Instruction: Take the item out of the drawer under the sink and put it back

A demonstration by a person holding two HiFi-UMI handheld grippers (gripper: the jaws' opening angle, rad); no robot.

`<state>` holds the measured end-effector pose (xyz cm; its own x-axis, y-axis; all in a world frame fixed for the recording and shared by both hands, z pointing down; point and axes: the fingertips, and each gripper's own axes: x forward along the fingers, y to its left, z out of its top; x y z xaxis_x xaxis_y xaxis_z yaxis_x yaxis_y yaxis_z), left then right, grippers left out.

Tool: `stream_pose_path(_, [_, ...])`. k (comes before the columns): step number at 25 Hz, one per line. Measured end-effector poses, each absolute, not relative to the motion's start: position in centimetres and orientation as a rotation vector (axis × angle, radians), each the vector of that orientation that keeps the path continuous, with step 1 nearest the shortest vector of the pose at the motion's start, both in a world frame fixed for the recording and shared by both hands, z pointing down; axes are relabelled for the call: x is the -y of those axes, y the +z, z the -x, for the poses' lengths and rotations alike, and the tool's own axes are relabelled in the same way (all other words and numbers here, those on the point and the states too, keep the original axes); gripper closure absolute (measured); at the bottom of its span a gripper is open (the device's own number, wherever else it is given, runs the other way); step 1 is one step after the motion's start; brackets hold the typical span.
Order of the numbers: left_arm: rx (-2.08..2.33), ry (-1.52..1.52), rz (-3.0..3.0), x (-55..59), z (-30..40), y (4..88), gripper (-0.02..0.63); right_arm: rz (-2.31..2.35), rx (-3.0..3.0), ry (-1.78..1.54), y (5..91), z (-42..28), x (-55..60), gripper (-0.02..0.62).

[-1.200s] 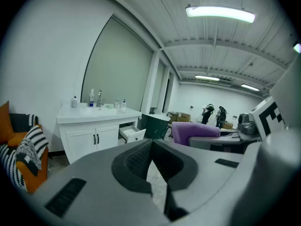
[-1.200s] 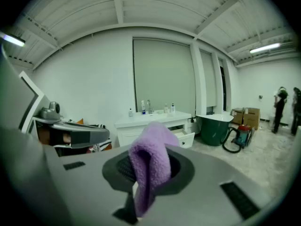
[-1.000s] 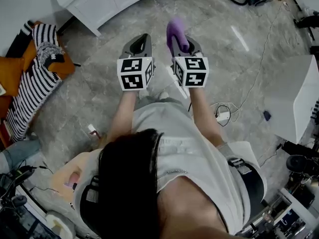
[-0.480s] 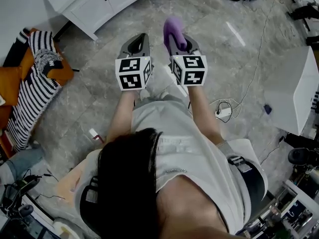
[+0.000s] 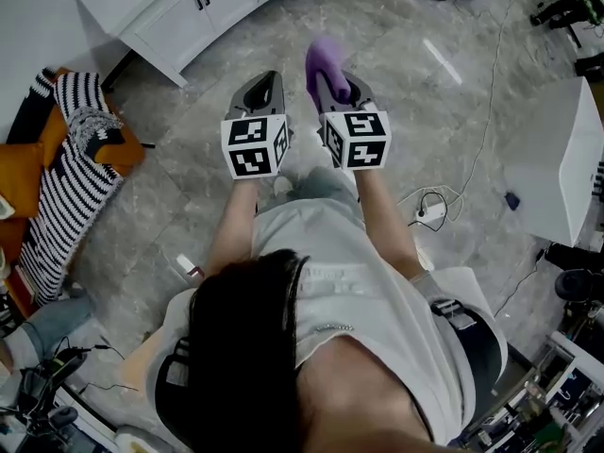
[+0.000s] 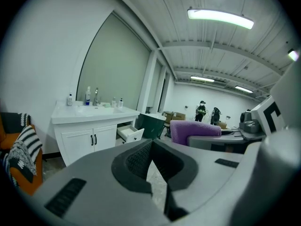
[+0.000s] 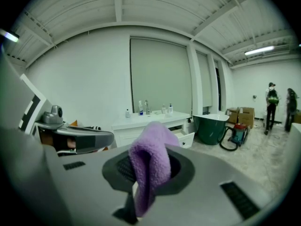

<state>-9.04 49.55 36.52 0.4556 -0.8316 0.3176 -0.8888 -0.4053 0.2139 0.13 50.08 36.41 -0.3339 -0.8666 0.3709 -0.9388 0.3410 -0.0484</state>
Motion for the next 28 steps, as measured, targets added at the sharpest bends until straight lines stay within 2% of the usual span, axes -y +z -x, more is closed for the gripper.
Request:
stream_pose_path(12, [1.471, 0.213, -2.337, -45.0, 9.0, 37.3, 0.604, -1.602, 2.332, 0.379, 37.4, -0.5, -45.6, 0.541])
stream_pose_path(28, [1.519, 0.228, -2.253, -30.0, 4.0, 38.1, 0.604, -1.496, 2.36, 0.395, 37.9, -5.3, -29.8, 0.541])
